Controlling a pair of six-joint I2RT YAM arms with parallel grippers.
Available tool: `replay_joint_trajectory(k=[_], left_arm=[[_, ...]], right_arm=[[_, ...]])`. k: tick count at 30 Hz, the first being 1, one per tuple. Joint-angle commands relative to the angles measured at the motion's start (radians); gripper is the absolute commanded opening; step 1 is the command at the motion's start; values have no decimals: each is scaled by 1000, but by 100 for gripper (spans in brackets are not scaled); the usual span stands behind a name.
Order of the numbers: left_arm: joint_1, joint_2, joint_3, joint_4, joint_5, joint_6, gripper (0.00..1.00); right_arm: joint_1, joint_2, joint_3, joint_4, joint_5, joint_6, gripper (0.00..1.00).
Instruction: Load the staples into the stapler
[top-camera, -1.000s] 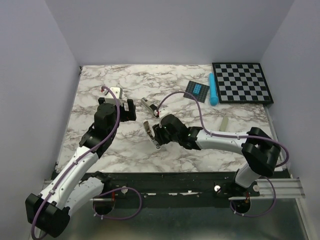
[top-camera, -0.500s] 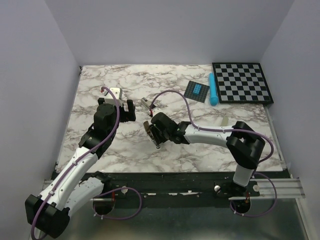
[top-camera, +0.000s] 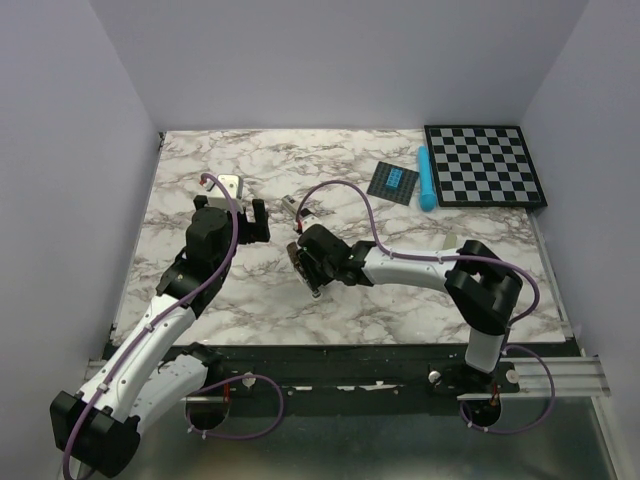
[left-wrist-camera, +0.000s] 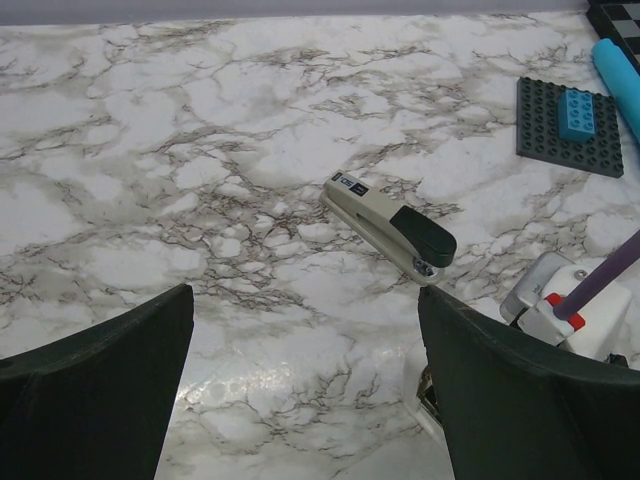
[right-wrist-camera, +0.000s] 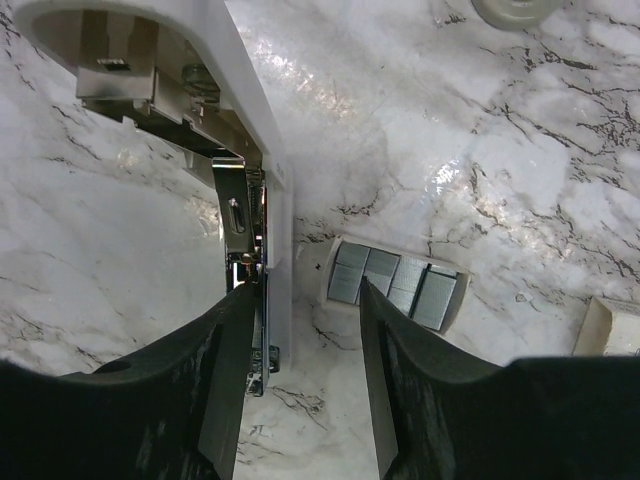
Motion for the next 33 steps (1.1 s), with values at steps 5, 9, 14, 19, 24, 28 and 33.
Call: replay_joint_trajectory(k=[5,9,14,19,24,28,33], left_arm=[[16,-7,-4,0,-4,27,99],[22,-5,-4,3,10,24,99],[25,-1,-3,3,15,22,99],[28,4,-4,7,18,22,99],[31,7,-3,7,19,22,99],[33,8,-4,6,15,22,99],[34,15,-4,7,22,21,99]], right_arm=[[8,21,29,-40,-4,8,54],[6,23,20,-55,-12,10,54],[6,15,0,-69,-24,11,54],[6,-13,-12,-87,-40,20,54],[8,-40,-25,-92,-47,20,54],[8,-40,-28,-103,-49,22,54],[8,-83,-46,-92,-54,28,54]])
